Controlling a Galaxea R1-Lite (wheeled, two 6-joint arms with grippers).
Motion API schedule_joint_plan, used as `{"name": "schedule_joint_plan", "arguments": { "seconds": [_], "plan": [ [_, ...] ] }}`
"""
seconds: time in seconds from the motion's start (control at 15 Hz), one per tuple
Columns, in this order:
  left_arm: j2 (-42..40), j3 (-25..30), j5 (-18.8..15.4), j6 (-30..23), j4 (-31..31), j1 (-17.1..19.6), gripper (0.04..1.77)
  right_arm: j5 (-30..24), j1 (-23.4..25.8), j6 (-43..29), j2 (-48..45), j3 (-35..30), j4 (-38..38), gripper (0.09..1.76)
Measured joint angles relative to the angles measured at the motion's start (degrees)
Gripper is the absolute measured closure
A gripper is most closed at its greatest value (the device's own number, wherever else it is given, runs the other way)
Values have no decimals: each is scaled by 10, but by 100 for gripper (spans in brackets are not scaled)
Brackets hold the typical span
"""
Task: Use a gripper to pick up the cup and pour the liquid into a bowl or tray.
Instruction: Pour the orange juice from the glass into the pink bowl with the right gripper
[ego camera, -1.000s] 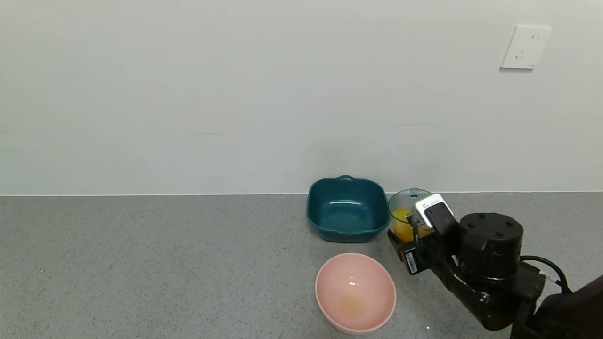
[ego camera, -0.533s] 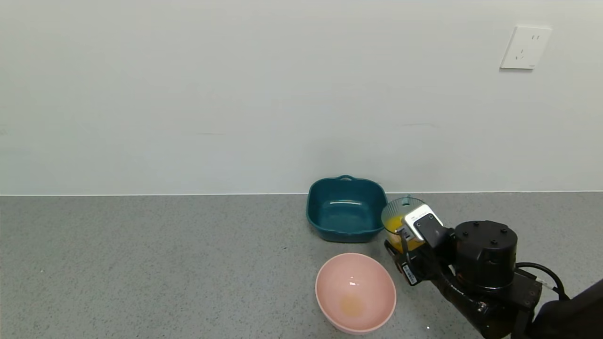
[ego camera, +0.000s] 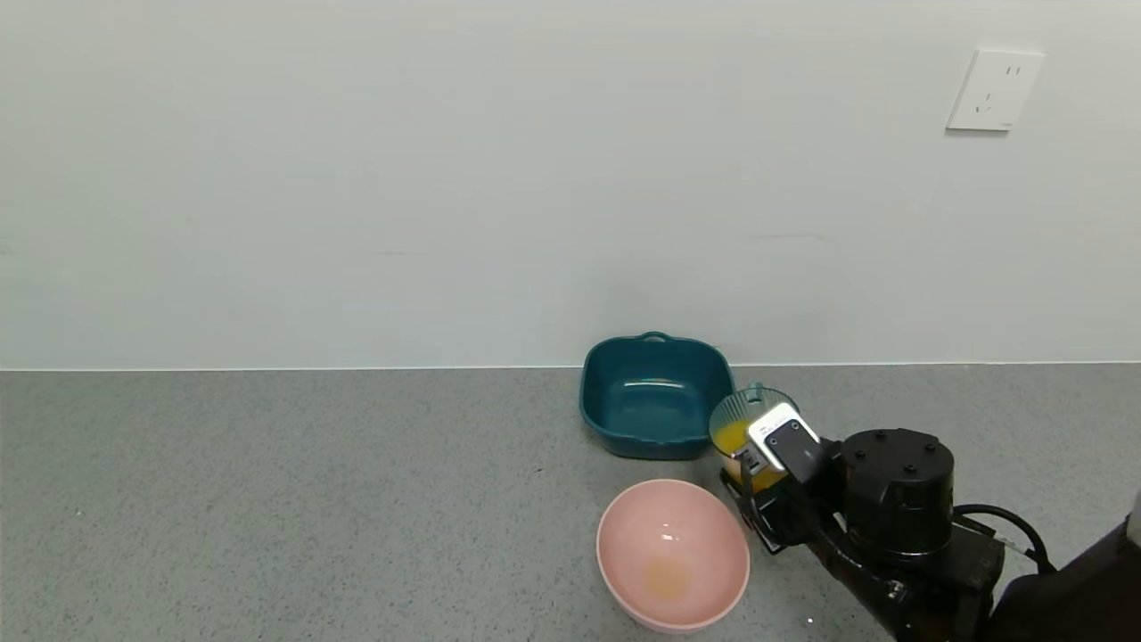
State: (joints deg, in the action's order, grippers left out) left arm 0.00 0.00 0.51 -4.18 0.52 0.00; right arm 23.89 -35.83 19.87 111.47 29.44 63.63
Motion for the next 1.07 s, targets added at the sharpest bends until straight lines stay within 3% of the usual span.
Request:
{"name": "schedule_joint_plan", "arguments": {
  "seconds": [1.07],
  "plan": [
    [0, 0, 0, 0, 0, 0, 9, 4, -14, 144, 10, 5, -6, 49]
  ]
}}
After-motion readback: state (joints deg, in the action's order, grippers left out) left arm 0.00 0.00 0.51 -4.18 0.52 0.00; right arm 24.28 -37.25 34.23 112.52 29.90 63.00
